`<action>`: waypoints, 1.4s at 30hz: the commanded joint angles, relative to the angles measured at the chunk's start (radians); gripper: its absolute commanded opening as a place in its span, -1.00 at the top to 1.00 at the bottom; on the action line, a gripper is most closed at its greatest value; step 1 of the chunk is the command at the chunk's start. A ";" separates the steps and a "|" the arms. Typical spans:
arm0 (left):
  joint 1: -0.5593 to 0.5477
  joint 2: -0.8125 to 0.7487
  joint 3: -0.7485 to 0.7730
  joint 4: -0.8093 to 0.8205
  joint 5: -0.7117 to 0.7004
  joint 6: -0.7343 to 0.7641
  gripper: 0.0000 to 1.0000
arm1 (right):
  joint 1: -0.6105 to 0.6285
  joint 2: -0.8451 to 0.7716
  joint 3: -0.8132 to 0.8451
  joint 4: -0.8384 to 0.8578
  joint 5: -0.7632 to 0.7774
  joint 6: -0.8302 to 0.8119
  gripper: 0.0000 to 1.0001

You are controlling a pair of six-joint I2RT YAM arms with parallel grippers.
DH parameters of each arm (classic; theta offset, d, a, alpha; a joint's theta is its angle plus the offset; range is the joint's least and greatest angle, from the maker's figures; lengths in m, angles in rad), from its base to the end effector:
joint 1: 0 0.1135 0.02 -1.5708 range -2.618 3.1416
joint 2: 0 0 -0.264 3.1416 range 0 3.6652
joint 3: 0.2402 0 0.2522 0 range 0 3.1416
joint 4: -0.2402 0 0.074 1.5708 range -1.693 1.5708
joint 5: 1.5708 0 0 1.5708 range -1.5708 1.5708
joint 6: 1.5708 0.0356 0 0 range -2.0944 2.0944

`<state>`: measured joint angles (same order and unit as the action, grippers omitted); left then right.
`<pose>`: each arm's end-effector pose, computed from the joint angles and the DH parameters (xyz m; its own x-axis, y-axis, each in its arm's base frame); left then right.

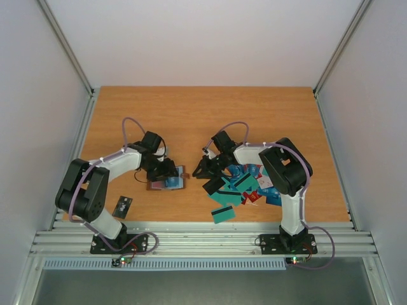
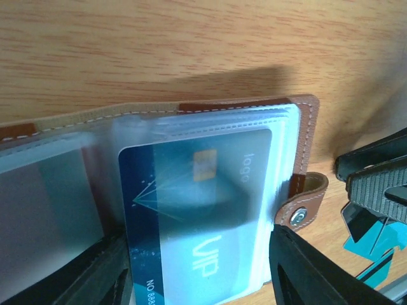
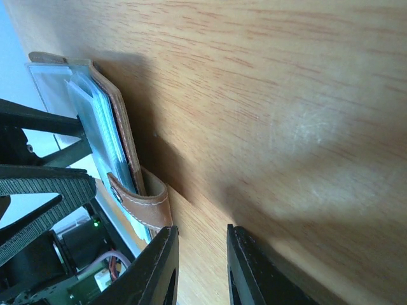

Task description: Put the credit cards into the card holder

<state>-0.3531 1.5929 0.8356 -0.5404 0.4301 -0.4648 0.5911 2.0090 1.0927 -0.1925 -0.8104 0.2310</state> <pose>0.2517 -0.1086 0.1503 -0.9959 -0.0672 -0.0611 -0.0297 0.8769 -0.4798 0.2951 0.2291 0.1065 -0.8729 -0.3958 -0.2854 -0.4647 0.4961 0.7334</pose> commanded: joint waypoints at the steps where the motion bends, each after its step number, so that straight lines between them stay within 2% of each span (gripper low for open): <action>1: -0.016 0.019 0.046 -0.078 -0.052 0.016 -0.23 | 0.012 -0.002 -0.041 -0.055 0.081 0.011 0.53; 3: -0.022 0.013 0.059 -0.099 -0.055 0.012 -0.38 | 0.012 -0.032 -0.048 -0.070 0.089 0.005 0.53; 9: -0.030 0.003 0.104 -0.165 -0.108 0.034 -0.43 | 0.022 -0.084 -0.038 -0.120 0.102 -0.015 0.53; 12: -0.032 -0.001 0.120 -0.187 -0.127 0.046 -0.58 | 0.049 -0.090 -0.005 -0.168 0.120 -0.038 0.53; 19: -0.033 0.027 0.123 -0.171 -0.118 0.053 -0.49 | 0.088 -0.073 0.074 -0.200 0.129 -0.053 0.53; 21: -0.034 0.034 0.124 -0.167 -0.107 0.052 -0.41 | 0.089 -0.075 0.085 -0.188 0.116 -0.048 0.53; 24: -0.034 0.000 0.128 -0.171 -0.102 0.048 -0.17 | 0.091 -0.091 0.084 -0.137 0.062 -0.028 0.51; 25: -0.034 -0.019 0.131 -0.183 -0.108 0.048 -0.05 | 0.090 -0.097 0.078 -0.108 0.037 -0.011 0.50; 29: -0.034 -0.074 0.138 -0.228 -0.149 0.055 0.22 | 0.092 -0.097 0.056 0.052 -0.061 0.092 0.42; 31: -0.034 -0.089 0.136 -0.237 -0.163 0.059 0.30 | 0.095 -0.086 0.061 0.097 -0.076 0.123 0.40; 36: -0.033 -0.063 0.128 -0.230 -0.177 0.078 0.68 | 0.116 -0.035 0.090 0.146 -0.098 0.172 0.39; 42: -0.032 -0.007 0.108 -0.192 -0.177 0.096 0.80 | 0.145 -0.013 0.094 0.092 -0.044 0.163 0.39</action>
<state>-0.3820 1.5482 0.9501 -0.7563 0.2699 -0.3908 0.7170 1.9747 1.1683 -0.0929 -0.8734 0.3779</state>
